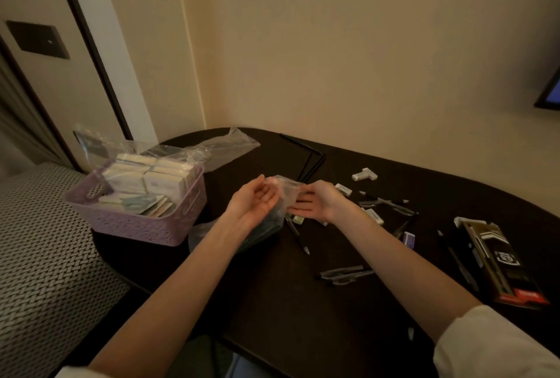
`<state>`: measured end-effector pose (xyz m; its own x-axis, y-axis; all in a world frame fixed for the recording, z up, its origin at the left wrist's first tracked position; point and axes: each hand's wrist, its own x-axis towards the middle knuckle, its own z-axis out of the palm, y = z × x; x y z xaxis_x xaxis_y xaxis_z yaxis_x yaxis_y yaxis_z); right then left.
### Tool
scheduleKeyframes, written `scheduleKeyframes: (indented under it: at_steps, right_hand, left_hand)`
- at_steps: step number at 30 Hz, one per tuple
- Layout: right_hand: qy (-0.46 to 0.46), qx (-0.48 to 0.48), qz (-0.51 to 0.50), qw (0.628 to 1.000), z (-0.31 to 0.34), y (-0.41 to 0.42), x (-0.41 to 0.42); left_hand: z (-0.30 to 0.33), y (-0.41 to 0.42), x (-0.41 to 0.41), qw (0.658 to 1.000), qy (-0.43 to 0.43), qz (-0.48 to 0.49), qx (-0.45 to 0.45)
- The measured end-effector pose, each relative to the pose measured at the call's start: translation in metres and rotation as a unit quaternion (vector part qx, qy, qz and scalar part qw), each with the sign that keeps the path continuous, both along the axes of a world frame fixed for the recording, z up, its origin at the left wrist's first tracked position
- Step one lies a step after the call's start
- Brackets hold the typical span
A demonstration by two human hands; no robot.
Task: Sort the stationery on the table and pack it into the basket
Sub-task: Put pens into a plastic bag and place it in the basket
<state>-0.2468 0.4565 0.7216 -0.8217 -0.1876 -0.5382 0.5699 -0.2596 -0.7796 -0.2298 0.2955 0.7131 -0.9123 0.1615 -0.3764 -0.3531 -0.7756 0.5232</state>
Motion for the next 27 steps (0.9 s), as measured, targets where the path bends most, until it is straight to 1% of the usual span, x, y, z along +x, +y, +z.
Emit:
scheduleKeyframes:
  at_steps: [3, 5, 6, 7, 8, 9, 11, 13, 14, 18, 21, 22, 24, 27]
  right_hand:
    - [0.073, 0.131, 0.077, 0.986, 0.003, 0.016, -0.016]
    - [0.127, 0.213, 0.069, 0.966, 0.007, 0.026, -0.038]
    - [0.159, 0.278, 0.055, 0.946, 0.007, 0.031, -0.056]
    - [0.197, 0.363, 0.046, 0.91, 0.006, 0.037, -0.073]
    - [0.237, 0.45, 0.052, 0.859, 0.003, 0.044, -0.091]
    - [0.272, 0.523, 0.078, 0.804, -0.001, 0.051, -0.106]
    - [0.31, 0.611, 0.174, 0.707, -0.013, 0.058, -0.133]
    - [0.331, 0.662, 0.269, 0.616, -0.023, 0.06, -0.149]
    - [0.341, 0.681, 0.299, 0.575, -0.027, 0.059, -0.154]
    - [0.405, 0.711, 0.333, 0.469, -0.037, 0.054, -0.166]
    - [0.448, 0.73, 0.359, 0.37, -0.036, 0.054, -0.171]
    - [0.451, 0.736, 0.37, 0.344, -0.036, 0.054, -0.172]
    - [0.435, 0.751, 0.389, 0.309, -0.036, 0.057, -0.176]
    - [0.413, 0.772, 0.417, 0.244, -0.035, 0.063, -0.179]
  left_hand:
    - [-0.006, -0.003, -0.011, 1.0, -0.003, 0.002, 0.001]
    - [-0.011, -0.008, -0.021, 1.0, 0.005, 0.004, -0.011]
    - [-0.015, -0.011, -0.027, 1.0, 0.011, -0.003, -0.009]
    - [-0.016, -0.013, -0.029, 0.999, 0.026, -0.019, -0.008]
    - [-0.018, -0.015, -0.031, 0.998, 0.045, -0.041, -0.016]
    - [-0.019, -0.018, -0.035, 0.995, 0.066, -0.065, -0.032]
    - [-0.02, -0.021, -0.042, 0.988, 0.102, -0.097, -0.065]
    - [-0.02, -0.023, -0.048, 0.984, 0.118, -0.11, -0.073]
    - [-0.02, -0.023, -0.052, 0.983, 0.126, -0.113, -0.072]
    - [-0.026, -0.028, -0.063, 0.981, 0.141, -0.129, -0.038]
    - [-0.033, -0.035, -0.072, 0.98, 0.147, -0.133, -0.012]
    - [-0.036, -0.037, -0.074, 0.98, 0.147, -0.131, -0.009]
    - [-0.042, -0.04, -0.078, 0.982, 0.142, -0.126, 0.0]
    - [-0.051, -0.042, -0.081, 0.984, 0.128, -0.119, 0.02]
